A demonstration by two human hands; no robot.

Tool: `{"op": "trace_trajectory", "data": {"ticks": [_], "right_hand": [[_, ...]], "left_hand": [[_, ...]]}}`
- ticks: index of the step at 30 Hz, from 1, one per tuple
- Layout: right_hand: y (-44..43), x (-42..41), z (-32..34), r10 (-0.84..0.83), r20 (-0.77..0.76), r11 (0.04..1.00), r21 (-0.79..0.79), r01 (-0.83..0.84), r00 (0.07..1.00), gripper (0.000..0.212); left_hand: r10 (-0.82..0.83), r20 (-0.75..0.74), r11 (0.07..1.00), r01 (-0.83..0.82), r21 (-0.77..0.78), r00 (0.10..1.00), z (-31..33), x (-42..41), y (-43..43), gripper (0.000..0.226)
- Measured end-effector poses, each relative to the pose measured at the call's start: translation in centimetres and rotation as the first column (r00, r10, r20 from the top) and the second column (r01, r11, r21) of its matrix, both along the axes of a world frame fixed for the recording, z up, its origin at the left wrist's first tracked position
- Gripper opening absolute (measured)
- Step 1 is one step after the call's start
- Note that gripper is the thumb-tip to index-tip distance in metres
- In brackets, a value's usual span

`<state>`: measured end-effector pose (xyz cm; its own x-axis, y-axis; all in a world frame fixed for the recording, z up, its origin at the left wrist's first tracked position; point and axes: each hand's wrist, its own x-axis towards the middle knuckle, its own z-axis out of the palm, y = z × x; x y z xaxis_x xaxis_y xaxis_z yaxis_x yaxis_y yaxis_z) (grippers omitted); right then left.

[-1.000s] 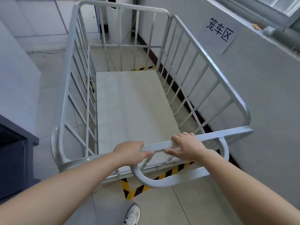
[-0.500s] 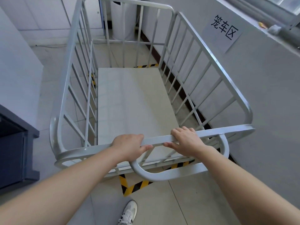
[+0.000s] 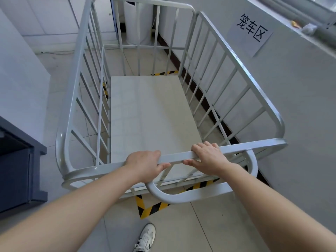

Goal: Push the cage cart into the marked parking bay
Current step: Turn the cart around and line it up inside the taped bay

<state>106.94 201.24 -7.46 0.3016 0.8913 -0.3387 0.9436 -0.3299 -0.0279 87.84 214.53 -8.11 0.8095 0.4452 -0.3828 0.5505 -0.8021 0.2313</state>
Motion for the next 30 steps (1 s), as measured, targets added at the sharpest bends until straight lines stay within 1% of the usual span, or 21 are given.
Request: {"op": "trace_trajectory", "data": {"ticks": [2, 6, 9, 13, 21, 23, 25, 27, 30], "right_hand": [[0.2, 0.1, 0.1, -0.006, -0.005, 1.0, -0.018, 0.006, 1.0, 0.067], [0.0, -0.3, -0.1, -0.035, -0.002, 0.999, -0.024, 0.035, 0.999, 0.054], [-0.5, -0.7, -0.4, -0.04, 0.008, 0.999, -0.009, 0.04, 0.999, 0.052], [-0.4, -0.3, -0.5, -0.027, 0.011, 1.0, -0.001, 0.027, 1.0, 0.052], [0.1, -0.3, 0.1, -0.058, -0.013, 0.997, -0.058, 0.057, 0.998, 0.052], [0.0, -0.6, 0.4, -0.082, -0.018, 0.993, -0.082, 0.08, 0.997, 0.054], [-0.2, -1.0, 0.6, -0.103, -0.002, 0.99, -0.096, 0.102, 0.995, 0.062], [-0.4, -1.8, 0.6, -0.134, 0.014, 0.988, -0.074, 0.135, 0.991, 0.07], [-1.4, -3.0, 0.7, -0.181, -0.041, 0.983, -0.03, 0.18, 0.983, 0.075]], "left_hand": [[0.0, -0.01, 1.0, 0.0, -0.004, 1.0, 0.1, 0.1, 0.1, 0.045], [0.008, -0.015, 1.0, -0.007, 0.015, 1.0, 0.2, -0.1, -0.4, 0.045], [0.013, -0.016, 0.999, -0.012, 0.041, 1.0, 0.1, -0.5, -0.8, 0.045], [0.006, -0.012, 0.999, -0.006, 0.035, 1.0, -0.1, -0.3, -0.6, 0.044], [0.018, -0.002, 1.0, -0.018, 0.022, 1.0, 0.1, 0.0, -0.3, 0.047], [0.027, -0.002, 0.999, -0.027, 0.021, 1.0, 0.1, -0.1, -0.4, 0.047], [0.04, -0.012, 0.999, -0.04, 0.025, 0.999, 0.2, -0.2, -0.7, 0.047], [0.05, -0.028, 0.998, -0.049, 0.04, 0.998, 0.4, -0.2, -0.9, 0.047], [0.056, -0.035, 0.995, -0.054, 0.078, 0.998, 0.7, -0.2, -1.1, 0.048]]}}
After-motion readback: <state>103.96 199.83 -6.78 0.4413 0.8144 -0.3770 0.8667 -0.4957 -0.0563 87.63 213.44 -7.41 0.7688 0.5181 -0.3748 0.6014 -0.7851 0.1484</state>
